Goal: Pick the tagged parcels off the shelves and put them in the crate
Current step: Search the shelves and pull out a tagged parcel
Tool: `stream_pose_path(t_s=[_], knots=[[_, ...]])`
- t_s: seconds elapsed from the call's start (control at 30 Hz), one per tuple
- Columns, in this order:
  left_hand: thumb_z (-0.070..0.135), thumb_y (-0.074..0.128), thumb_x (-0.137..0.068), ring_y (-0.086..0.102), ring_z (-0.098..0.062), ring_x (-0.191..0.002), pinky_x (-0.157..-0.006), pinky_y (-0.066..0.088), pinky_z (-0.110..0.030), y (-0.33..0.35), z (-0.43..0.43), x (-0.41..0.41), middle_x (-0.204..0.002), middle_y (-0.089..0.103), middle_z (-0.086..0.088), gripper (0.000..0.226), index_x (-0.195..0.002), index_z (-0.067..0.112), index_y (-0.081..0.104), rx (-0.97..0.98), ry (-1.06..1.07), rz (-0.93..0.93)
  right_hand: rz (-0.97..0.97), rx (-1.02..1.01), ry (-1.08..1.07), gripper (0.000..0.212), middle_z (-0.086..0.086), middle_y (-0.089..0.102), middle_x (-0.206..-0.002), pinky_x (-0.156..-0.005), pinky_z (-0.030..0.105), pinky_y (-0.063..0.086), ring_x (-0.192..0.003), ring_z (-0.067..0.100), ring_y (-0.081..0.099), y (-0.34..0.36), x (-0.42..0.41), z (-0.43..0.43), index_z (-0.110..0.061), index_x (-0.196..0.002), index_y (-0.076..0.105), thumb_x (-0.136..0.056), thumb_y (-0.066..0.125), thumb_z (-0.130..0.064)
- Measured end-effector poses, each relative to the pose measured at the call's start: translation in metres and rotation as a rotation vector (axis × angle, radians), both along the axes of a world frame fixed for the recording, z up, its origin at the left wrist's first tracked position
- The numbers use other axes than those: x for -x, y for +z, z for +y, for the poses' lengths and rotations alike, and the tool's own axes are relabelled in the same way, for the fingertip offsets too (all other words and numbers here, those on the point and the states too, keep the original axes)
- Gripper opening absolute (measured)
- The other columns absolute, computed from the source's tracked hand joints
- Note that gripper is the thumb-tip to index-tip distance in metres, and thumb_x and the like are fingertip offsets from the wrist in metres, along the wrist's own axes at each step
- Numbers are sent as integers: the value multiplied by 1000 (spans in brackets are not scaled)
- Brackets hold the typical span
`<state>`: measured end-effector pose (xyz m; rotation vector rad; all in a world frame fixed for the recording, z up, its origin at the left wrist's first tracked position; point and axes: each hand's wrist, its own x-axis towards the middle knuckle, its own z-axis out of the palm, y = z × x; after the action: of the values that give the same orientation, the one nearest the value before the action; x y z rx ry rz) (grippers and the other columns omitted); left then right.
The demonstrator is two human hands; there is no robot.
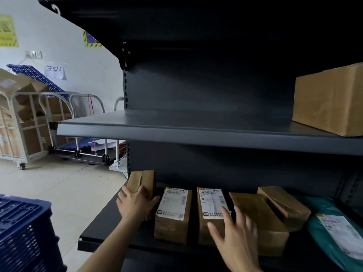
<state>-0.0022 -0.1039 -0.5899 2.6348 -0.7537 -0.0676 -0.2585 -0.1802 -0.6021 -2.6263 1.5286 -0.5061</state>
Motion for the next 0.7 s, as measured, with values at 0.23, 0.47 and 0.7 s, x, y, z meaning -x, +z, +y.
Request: stream_pose_path(t_s=[0.23,0.47,0.7], knots=[[57,58,-75,43,-40,-114,-96,39,-43,-5,21,-5,-123,46,-18,56,-126,34,50,261,61,139,55,-9,-252,67,4,22,-155,-114,44,19,-139,25,24,-2,39,-27,-37,-144,23,-86,17,-70],[38,55,-89,67,-24,-80,-70,54,-37,-11,69,-9,-85,71,-6,29,-102,15,67,896,64,716,91,-63,-281,74,3,20,-155,-112,56,13,-141,26,17,-5,37,-38,-41,-143,20,-79,30,-76],[37,46,-95,56,-31,-112,-99,42,-43,-24,83,-11,-121,63,-14,41,-124,9,55,774,88,494,50,-34,-263,75,1,18,-154,-104,49,31,-138,26,16,-10,38,-44,-45,-142,19,-76,34,-77]])
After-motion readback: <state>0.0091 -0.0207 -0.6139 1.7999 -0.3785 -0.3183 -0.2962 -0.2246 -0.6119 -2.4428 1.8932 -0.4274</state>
